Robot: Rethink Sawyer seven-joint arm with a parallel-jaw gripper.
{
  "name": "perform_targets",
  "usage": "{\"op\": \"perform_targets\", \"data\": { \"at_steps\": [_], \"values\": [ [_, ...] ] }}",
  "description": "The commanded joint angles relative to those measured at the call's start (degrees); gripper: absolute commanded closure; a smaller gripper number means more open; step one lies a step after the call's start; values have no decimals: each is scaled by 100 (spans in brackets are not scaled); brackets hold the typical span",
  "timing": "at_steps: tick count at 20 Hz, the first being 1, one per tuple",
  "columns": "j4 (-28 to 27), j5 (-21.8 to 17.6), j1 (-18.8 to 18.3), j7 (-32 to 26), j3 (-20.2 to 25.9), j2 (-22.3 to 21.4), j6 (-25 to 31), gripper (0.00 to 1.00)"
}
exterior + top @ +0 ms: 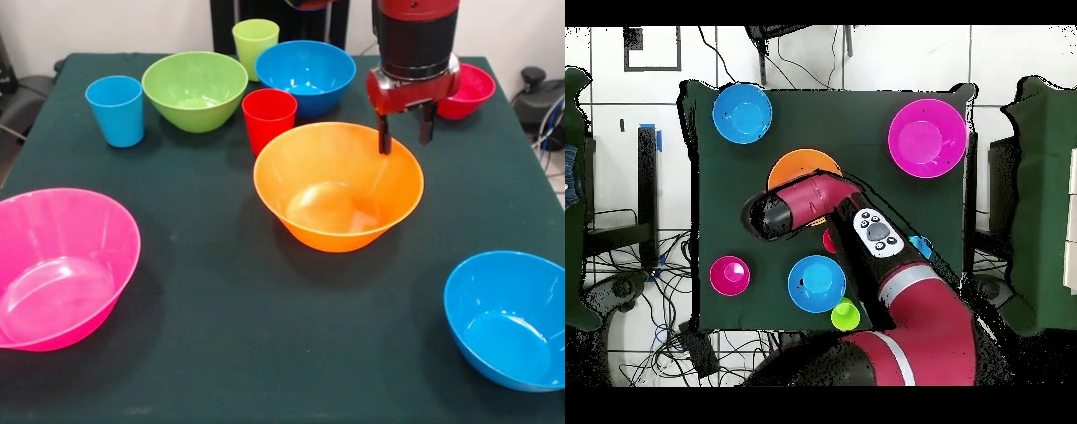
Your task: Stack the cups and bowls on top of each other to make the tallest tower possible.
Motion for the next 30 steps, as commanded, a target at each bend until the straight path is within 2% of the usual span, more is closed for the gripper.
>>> {"op": "perform_targets", "data": {
  "at_steps": [1, 6, 14, 20, 27, 30],
  "values": [
    [244, 423, -82, -34, 65, -474, 640, 0],
    [490, 999, -201, -145, 333, -908, 942, 0],
    [697, 989, -342, -626, 383, -1345, 1024, 0],
    [644, 866, -313, -629, 475, -1173, 782, 0],
    [712, 1199, -271, -146, 610, -834, 405, 0],
    [757, 1362, -336, 2, 753, -558, 36, 0]
  ]
}}
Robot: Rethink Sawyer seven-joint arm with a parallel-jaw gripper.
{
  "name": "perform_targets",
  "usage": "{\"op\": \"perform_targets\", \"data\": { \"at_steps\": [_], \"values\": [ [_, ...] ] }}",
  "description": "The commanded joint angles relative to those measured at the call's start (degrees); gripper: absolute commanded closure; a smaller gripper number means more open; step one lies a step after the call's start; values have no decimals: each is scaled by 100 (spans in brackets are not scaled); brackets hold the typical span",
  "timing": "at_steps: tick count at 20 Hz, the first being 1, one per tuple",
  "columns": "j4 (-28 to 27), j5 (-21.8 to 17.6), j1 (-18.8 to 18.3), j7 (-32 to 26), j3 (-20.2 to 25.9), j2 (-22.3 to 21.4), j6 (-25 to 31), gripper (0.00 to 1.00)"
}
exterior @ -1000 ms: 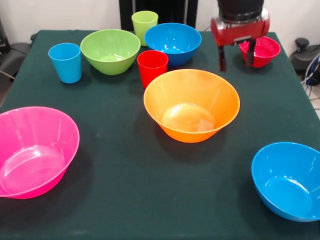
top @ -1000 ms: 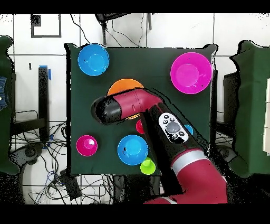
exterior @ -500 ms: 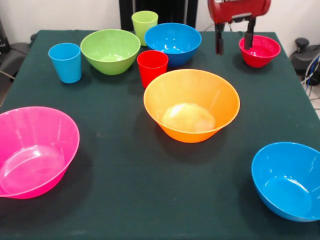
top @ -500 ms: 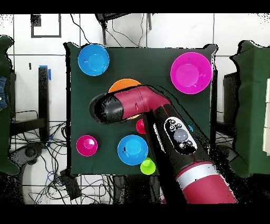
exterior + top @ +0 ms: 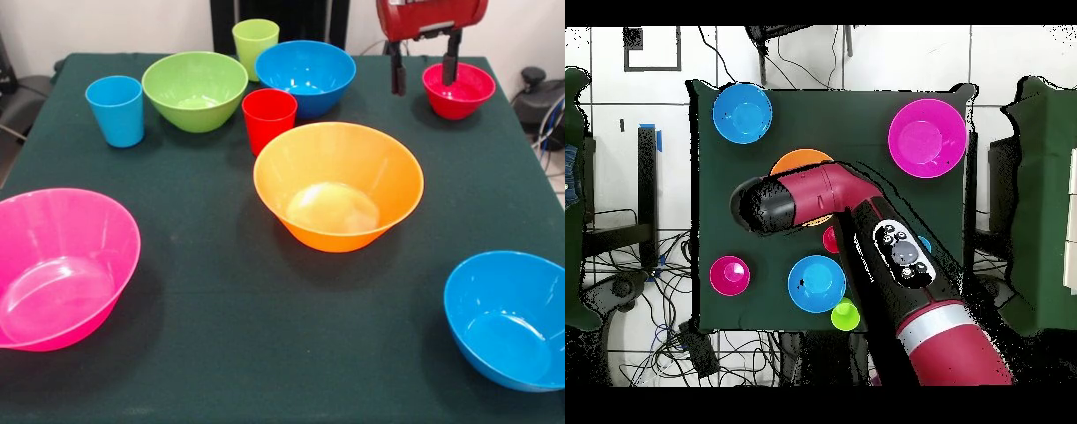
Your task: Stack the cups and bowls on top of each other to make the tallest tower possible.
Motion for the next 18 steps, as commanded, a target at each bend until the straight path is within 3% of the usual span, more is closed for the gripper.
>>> {"op": "perform_targets", "data": {
  "at_steps": [1, 7, 18],
  "values": [
    [356, 293, -35, 56, 441, 691, -551, 0],
    [415, 484, 90, 466, 631, 1209, -1561, 0],
    [226, 20, 398, 222, 611, 1792, -2696, 0]
  ]
}}
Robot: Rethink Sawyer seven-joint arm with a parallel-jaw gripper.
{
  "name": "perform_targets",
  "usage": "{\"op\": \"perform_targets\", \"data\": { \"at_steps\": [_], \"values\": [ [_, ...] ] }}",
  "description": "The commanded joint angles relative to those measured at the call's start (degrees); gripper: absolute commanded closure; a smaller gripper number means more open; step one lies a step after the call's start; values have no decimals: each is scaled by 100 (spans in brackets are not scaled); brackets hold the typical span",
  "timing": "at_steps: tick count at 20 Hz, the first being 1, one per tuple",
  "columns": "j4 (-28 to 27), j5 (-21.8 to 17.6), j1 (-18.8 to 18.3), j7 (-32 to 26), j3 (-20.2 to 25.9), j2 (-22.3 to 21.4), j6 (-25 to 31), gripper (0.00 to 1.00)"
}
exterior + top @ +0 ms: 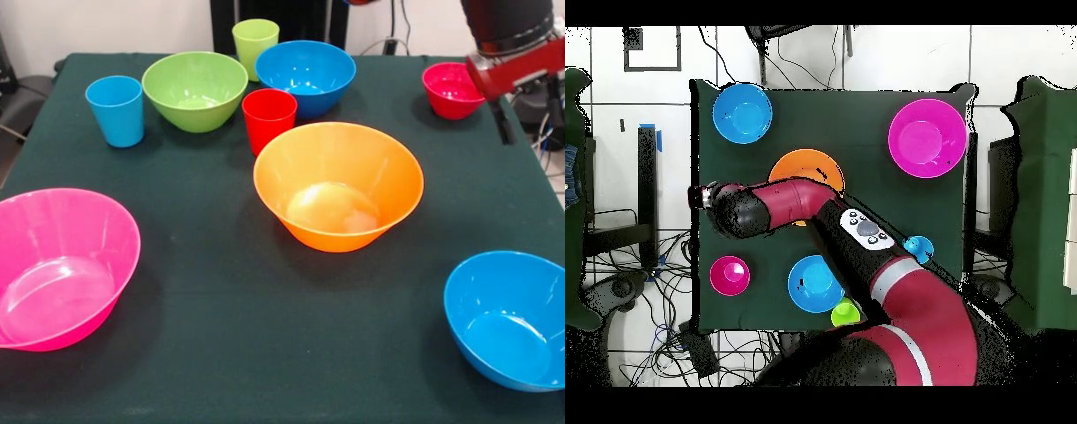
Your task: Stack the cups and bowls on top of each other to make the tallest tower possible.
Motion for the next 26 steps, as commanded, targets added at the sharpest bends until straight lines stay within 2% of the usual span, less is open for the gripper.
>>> {"op": "perform_targets", "data": {
  "at_steps": [1, 5, 9, 16, 26],
  "values": [
    [78, -399, 242, 192, 95, 558, -563, 0],
    [-124, -599, 193, -73, 109, 933, -768, 0],
    [-376, -817, -257, -534, 452, 1715, -725, 0],
    [-1014, -1473, -1084, -1844, 1272, 3038, 8, 0],
    [-1469, -1764, -1496, -2412, 1806, 3529, 866, 0]
  ]
}}
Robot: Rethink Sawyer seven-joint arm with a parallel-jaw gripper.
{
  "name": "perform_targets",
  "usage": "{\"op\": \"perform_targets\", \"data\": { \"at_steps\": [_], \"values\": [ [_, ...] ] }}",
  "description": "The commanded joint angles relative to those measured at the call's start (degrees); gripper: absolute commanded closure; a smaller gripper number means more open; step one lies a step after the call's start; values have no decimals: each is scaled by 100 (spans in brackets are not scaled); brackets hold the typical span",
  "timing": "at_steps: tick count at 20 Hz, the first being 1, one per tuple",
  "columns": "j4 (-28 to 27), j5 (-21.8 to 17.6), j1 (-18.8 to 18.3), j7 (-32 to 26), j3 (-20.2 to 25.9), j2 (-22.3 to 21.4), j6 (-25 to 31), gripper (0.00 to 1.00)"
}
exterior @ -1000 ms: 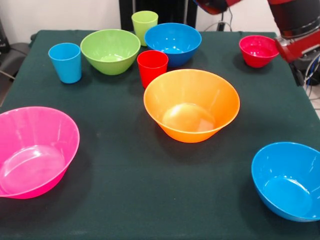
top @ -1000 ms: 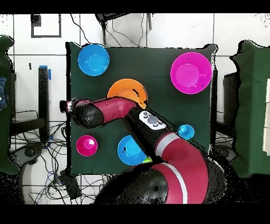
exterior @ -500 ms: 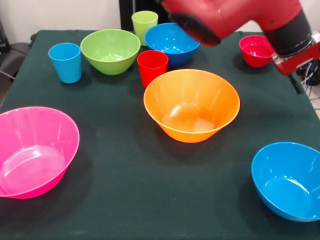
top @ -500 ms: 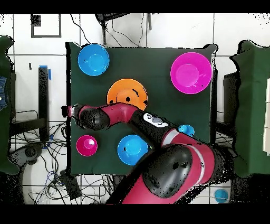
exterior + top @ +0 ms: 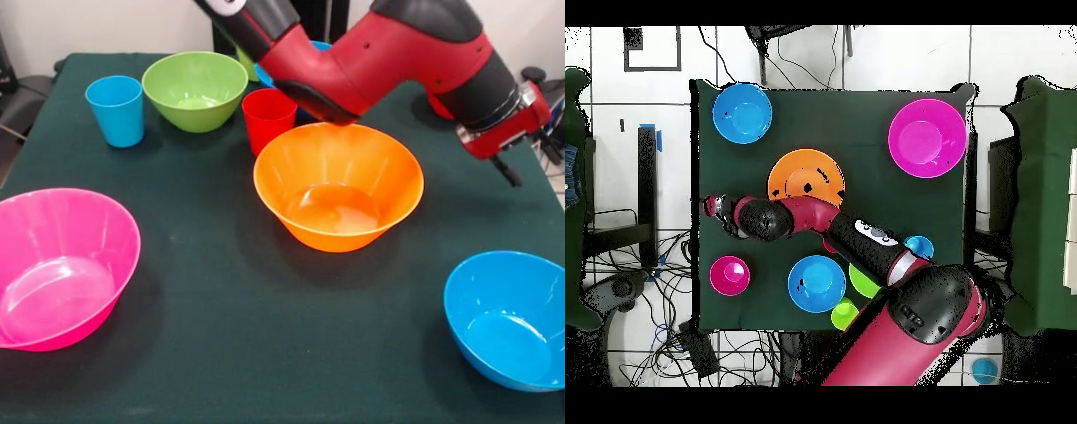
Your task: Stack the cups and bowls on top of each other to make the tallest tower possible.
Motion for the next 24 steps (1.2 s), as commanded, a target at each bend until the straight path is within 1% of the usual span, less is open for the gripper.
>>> {"op": "perform_targets", "data": {
  "at_steps": [1, 2, 4, 7, 9, 10, 11, 12, 13, 14, 15, 16, 17, 20, 22, 24],
  "values": [
    [-897, -516, -120, -2220, 552, 588, 1016, 0],
    [-916, -534, -153, -2227, 569, 644, 1038, 0],
    [-889, -550, -161, -2140, 591, 612, 1055, 0],
    [-796, -594, -104, -1976, 574, 425, 1035, 0],
    [-744, -696, -5, -1899, 523, 170, 994, 0],
    [-688, -693, 135, -1586, 401, -124, 930, 0],
    [-642, -642, 210, -1374, 343, -296, 935, 0],
    [-602, -569, 385, -1033, 211, -638, 975, 0],
    [-620, -536, 495, -887, 129, -839, 1032, 0],
    [-697, -470, 756, -603, -115, -1257, 1221, 0],
    [-762, -425, 918, -454, -288, -1478, 1351, 0],
    [-957, -359, 1266, -162, -692, -1820, 1664, 0],
    [-1060, -306, 1424, -40, -896, -1934, 1832, 0],
    [-1519, -366, 1925, 25, -1606, -2098, 2523, 0],
    [-1645, -421, 1944, -128, -1717, -2025, 2551, 0],
    [-1699, -427, 1935, -152, -1828, -2007, 2542, 0]
  ]
}}
